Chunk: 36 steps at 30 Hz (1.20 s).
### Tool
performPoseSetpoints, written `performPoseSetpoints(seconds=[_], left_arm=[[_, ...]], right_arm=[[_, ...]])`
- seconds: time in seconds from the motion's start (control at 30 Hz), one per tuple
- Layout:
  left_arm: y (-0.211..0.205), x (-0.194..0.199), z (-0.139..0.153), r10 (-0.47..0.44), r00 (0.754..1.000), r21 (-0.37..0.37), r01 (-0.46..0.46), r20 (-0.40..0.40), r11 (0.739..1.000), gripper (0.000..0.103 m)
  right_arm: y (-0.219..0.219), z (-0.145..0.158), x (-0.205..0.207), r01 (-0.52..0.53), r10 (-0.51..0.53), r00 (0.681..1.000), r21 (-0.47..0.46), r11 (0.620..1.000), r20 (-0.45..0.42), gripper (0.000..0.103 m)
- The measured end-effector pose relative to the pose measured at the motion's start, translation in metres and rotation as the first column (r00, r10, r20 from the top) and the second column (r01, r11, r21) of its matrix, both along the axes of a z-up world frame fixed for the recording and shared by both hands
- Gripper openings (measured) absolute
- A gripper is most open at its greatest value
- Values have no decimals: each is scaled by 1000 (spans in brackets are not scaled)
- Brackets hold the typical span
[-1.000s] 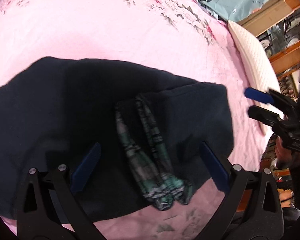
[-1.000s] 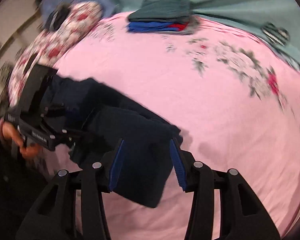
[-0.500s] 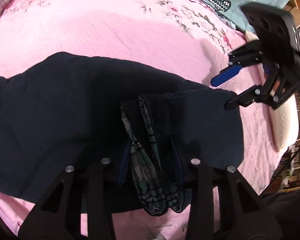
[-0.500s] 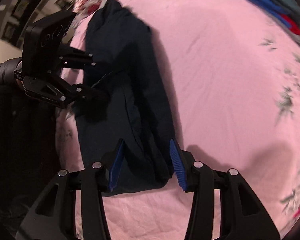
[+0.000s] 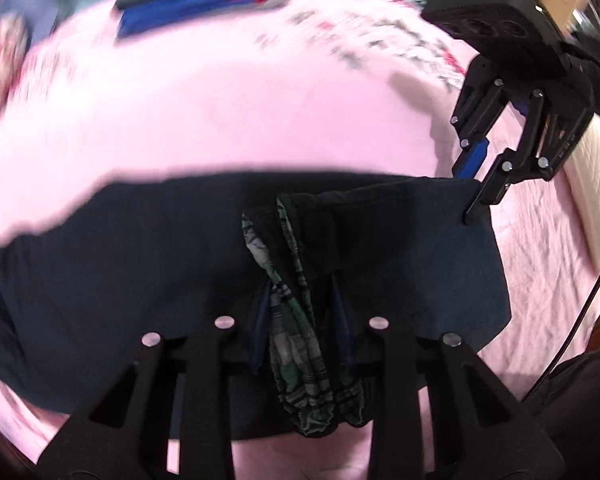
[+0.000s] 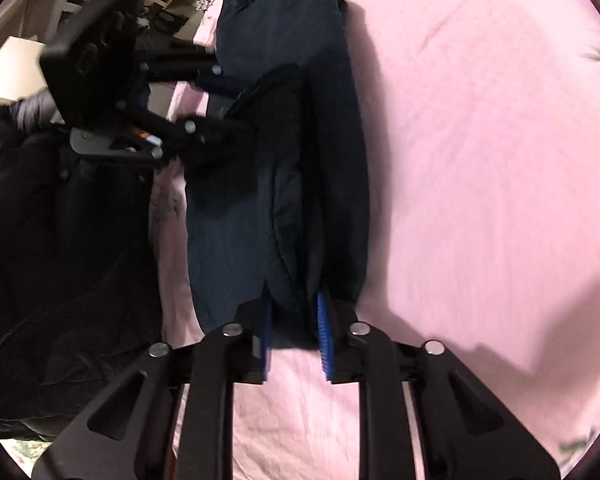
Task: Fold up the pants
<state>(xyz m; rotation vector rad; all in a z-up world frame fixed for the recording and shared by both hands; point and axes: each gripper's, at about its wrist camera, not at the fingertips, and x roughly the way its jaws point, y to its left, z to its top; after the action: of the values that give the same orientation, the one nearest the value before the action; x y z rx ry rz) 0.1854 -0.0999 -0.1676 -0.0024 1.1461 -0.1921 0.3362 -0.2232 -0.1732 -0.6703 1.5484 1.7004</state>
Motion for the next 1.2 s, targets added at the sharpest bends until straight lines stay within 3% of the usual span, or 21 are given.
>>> performPoseSetpoints(seconds=[0.07, 0.17, 0.23, 0.27, 0.3, 0.33, 0.4, 0.47, 0.5, 0.57, 0.67, 0.77, 0.83, 0.93, 1.07, 1.13, 1.2], left_arm=[[-5, 2, 2, -34, 999, 33, 33, 24, 999, 28], [-1, 5, -22, -37, 999, 14, 38, -40, 999, 31], [6, 2, -23, -29, 999, -10, 28, -28, 1000, 33], [8, 3, -21, -28, 999, -18, 27, -31, 999, 37], [12, 4, -18, -17, 999, -6, 16, -33, 1000, 53], [17, 3, -14, -2, 1000, 18, 2, -25, 1000, 62], [28, -2, -4, 26, 1000, 26, -26, 0, 999, 63], [46, -6, 8, 78, 997, 5, -78, 22, 997, 72], [54, -9, 12, 100, 995, -5, -100, 29, 995, 78], [65, -18, 16, 145, 989, 2, -145, 40, 989, 79], [89, -36, 20, 206, 978, 24, -207, 46, 978, 79], [105, -46, 22, 248, 968, 13, -249, 39, 968, 79], [110, -51, 20, 267, 963, 10, -267, 33, 964, 81], [117, -61, 19, 266, 963, 19, -267, 37, 964, 86], [132, -71, 13, 287, 957, -1, -287, 32, 958, 87], [141, -70, 8, 303, 953, -26, -302, 21, 953, 87], [148, -69, 7, 304, 952, -44, -303, 21, 952, 87]], right_arm=[[-11, 8, -1, 45, -46, 998, 30, 999, 32, 18], [-22, -2, -2, 164, -166, 985, 50, 985, 55, 20], [-27, -8, -2, 264, -267, 963, 65, 962, 35, 25], [-30, -7, -2, 292, -295, 955, 72, 954, 29, 27], [-35, 0, -2, 327, -330, 943, 86, 941, 36, 34], [-39, 8, -3, 354, -362, 930, 101, 930, 70, 45], [-51, 30, -4, 420, -445, 879, 164, 892, 172, 46], [-60, 51, -9, 466, -515, 832, 241, 851, 206, 46], [-59, 64, -20, 479, -545, 813, 297, 826, 204, 46], [-54, 74, -39, 477, -561, 810, 366, 799, 169, 46], [-35, 63, -58, 518, -614, 781, 429, 740, 115, 46], [-9, 22, -72, 606, -674, 736, 378, 700, 69, 46], [7, -2, -87, 622, -690, 703, 323, 714, 172, 46], [15, 11, -99, 621, -700, 677, 336, 708, 227, 47], [8, 48, -121, 673, -784, 604, 433, 600, 147, 47], [18, 42, -129, 687, -794, 580, 414, 598, 186, 48], [32, 22, -138, 724, -796, 556, 331, 605, 238, 48]])
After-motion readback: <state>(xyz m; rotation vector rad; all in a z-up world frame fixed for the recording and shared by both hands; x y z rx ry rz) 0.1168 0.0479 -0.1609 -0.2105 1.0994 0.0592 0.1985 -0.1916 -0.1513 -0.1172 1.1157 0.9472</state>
